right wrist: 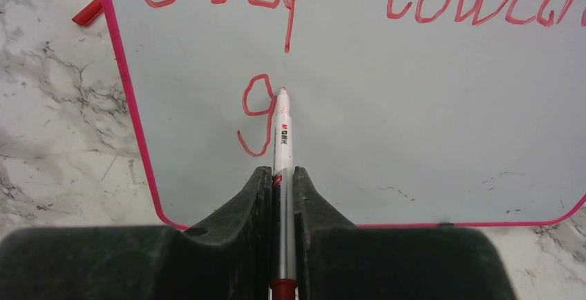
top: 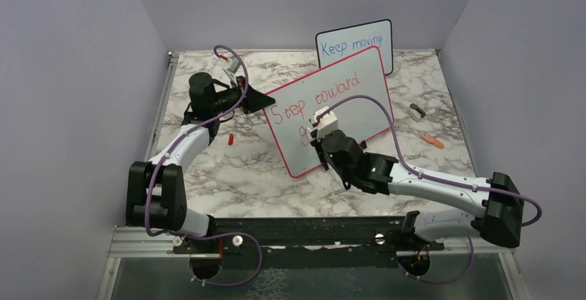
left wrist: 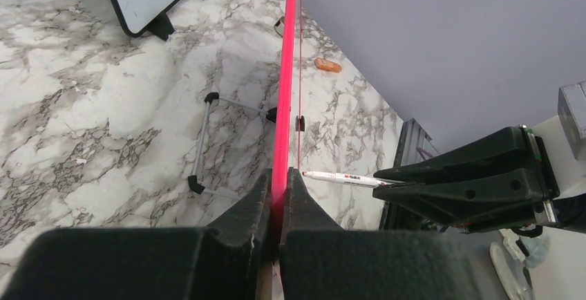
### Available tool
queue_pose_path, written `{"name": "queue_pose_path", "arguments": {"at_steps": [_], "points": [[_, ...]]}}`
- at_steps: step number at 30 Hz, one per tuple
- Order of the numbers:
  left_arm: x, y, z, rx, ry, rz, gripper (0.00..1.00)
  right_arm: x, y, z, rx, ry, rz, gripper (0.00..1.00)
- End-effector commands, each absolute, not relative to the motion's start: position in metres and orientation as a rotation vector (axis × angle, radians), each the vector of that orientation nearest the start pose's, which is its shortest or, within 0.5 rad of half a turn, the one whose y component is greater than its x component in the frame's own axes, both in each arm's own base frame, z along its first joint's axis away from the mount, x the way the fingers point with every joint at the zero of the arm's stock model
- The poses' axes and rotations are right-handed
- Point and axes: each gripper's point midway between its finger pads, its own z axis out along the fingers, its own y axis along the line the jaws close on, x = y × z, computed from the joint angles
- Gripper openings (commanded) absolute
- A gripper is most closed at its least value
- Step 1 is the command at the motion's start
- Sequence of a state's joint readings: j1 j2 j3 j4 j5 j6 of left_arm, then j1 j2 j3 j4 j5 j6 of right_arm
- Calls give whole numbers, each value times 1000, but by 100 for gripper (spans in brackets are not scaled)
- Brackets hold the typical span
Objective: Write a sentence on the whiteboard
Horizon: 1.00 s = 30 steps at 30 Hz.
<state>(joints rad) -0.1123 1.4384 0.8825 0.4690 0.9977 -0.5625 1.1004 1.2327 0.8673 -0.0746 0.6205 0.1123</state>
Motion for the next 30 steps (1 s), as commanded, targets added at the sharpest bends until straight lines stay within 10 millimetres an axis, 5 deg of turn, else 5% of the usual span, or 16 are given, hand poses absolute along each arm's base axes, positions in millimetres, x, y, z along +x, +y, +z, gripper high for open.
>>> {"name": "queue_pose_path", "arguments": {"at_steps": [1,30], "points": [[350,-198,235,396,1808,-1327,0,258,281,208,-520,1823,182,0],[350,-198,237,400,1803,-1325,0,264,283,207,-488,1821,180,0]]}}
